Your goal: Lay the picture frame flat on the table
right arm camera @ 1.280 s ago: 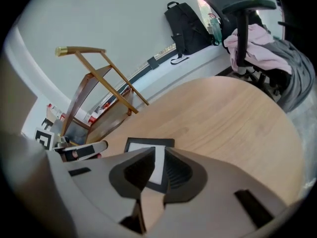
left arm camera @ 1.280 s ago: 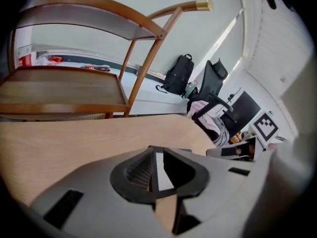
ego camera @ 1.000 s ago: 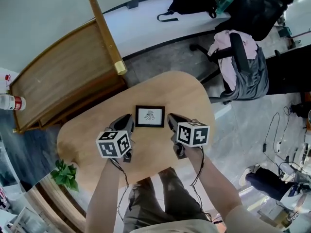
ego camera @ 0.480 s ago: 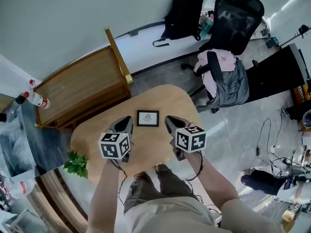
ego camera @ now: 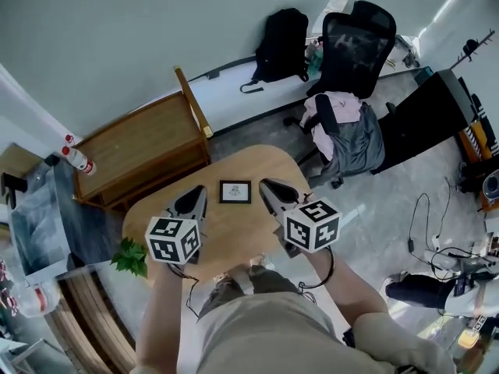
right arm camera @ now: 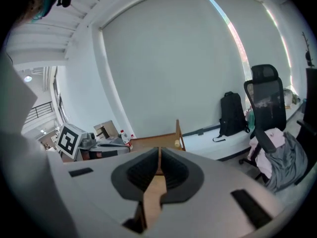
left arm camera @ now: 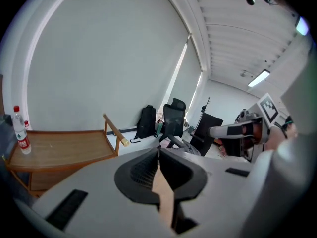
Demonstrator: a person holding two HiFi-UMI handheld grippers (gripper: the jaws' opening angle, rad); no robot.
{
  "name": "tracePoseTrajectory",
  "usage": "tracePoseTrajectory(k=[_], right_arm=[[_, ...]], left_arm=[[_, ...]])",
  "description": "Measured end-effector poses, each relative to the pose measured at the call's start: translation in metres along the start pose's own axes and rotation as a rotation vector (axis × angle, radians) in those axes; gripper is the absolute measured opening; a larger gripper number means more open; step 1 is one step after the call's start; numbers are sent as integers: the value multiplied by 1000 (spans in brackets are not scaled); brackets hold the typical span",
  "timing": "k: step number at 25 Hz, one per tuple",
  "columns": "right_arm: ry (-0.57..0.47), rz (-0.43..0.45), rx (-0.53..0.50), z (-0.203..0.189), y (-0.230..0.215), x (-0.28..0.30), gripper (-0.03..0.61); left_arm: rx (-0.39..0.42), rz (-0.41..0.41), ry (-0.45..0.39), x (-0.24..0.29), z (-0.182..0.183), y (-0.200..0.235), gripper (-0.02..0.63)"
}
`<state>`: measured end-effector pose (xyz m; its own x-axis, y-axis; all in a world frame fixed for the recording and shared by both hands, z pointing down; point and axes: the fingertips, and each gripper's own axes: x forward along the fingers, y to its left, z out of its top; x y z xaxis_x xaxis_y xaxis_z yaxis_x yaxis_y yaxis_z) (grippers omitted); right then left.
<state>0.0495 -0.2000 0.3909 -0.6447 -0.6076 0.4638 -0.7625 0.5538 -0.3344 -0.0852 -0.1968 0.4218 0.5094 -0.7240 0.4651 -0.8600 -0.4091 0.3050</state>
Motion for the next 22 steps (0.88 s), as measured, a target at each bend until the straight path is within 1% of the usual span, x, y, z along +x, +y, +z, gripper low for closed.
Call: tracePoseTrajectory(k=[3,7,9,12,15,17,20,22], right_arm=[[-55,15,-48,26,21,-27,8],[-143,33,-108,63,48,-55,8],[-187,40,-146,81,59,-68,8],[-263,54,-202,105,74,-87,2],[-326,64,-266,127,93,-108,0],[-382,84,-273,142,104,-125,0],[-463,115,-240,164,114,-151,-2],[-500,116,-267,177,122,-164,-3]], left_arm=[[26,3,-42,-30,20,-11,17],[54,20,-121,-71,50,-20,17],[93,49,-174,-90,67,-25,17],[177,101,-254,-119,92,-36,17],[204,109,-317,-145,112,-50,17],[218,108,-347,-160,123,-60,17],[252,109,-364,-177,138,-75,17],[290,125,-379,-188,150,-81,17]])
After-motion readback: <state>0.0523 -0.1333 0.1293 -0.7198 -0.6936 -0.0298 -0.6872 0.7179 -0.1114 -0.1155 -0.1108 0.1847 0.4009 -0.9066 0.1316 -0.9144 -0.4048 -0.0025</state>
